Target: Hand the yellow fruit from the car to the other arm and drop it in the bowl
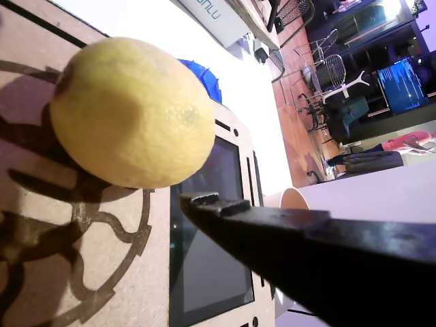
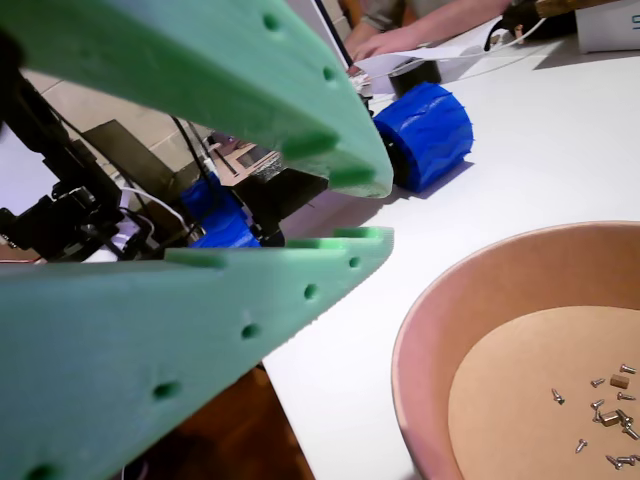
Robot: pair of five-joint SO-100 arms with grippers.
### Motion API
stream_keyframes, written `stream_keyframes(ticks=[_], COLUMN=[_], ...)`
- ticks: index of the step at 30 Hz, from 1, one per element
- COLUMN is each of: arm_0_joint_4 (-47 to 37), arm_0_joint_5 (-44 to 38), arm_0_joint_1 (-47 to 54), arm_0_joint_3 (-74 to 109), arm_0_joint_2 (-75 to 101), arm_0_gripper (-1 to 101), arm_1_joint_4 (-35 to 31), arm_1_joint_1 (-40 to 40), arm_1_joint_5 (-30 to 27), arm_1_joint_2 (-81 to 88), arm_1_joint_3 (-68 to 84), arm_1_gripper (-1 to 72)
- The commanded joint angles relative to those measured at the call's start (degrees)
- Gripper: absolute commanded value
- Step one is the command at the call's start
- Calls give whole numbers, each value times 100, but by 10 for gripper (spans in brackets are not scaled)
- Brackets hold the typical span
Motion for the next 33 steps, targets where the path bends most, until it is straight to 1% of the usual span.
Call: stream_keyframes(ticks=[1,11,18,29,31,32,33], arm_0_joint_4=[18,9,-272,-396,-413,-422,-431], arm_0_joint_5=[-35,-26,-18,18,18,26,26], arm_0_joint_1=[18,9,9,18,18,18,18], arm_0_joint_3=[-308,-308,-334,-334,-334,-334,-334], arm_0_joint_2=[0,-290,-703,-791,-791,-782,-782], arm_0_gripper=[534,538,537,528,512,472,395], arm_1_joint_4=[-70,-53,-53,-53,-53,-44,-44], arm_1_joint_1=[35,9,9,9,-18,-35,-44], arm_1_joint_5=[-35,-35,-18,-18,-18,-18,-18], arm_1_joint_2=[44,44,44,44,44,44,44], arm_1_joint_3=[-35,-35,-35,-35,-35,-35,-35], arm_1_gripper=[2,2,2,2,2,2,2])
